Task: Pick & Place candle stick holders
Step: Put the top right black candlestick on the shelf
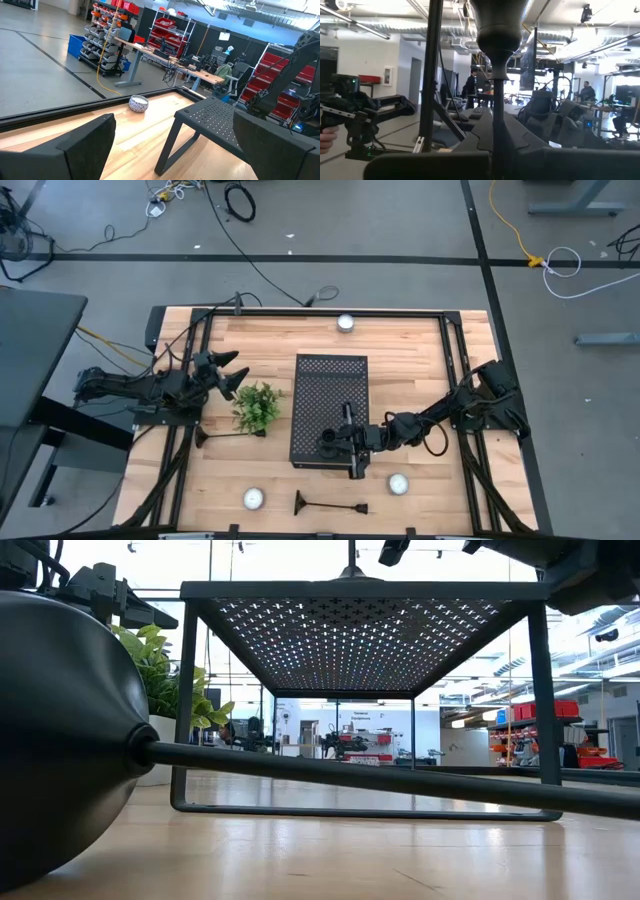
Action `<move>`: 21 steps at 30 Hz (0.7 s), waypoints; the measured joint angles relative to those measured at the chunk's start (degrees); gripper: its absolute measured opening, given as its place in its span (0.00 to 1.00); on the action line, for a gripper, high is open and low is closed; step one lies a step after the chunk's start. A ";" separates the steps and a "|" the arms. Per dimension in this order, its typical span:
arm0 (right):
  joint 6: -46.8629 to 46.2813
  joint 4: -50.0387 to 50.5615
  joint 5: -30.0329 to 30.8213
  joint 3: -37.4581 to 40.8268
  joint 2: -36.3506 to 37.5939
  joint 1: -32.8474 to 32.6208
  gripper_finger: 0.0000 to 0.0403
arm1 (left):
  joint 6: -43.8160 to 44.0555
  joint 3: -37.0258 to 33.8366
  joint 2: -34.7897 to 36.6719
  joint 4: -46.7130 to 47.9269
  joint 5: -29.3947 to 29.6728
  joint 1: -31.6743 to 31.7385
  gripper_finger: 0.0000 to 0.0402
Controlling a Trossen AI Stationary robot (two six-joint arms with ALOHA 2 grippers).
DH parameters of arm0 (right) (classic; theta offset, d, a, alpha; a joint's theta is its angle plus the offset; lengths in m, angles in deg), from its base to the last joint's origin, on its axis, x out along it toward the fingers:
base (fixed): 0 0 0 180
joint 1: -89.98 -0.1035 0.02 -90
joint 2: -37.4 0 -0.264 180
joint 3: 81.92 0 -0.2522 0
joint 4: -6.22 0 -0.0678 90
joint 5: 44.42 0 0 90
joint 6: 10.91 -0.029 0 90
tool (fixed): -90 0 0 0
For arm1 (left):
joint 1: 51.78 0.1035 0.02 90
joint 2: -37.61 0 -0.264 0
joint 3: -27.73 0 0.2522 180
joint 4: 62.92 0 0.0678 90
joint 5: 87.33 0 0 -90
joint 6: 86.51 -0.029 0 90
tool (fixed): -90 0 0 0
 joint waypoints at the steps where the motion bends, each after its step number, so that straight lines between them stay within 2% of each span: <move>1: 0.00 0.00 0.56 0.00 0.01 -0.24 0.00 | 0.00 0.00 0.00 0.00 0.00 -0.02 0.99; 7: 0.07 0.59 5.49 0.02 0.09 -1.26 0.01 | 0.02 0.00 -0.01 0.00 0.00 -0.01 0.99; 21: 0.05 1.77 8.54 0.17 -0.02 -1.48 0.19 | 0.00 -0.02 0.00 -0.02 0.00 0.00 0.99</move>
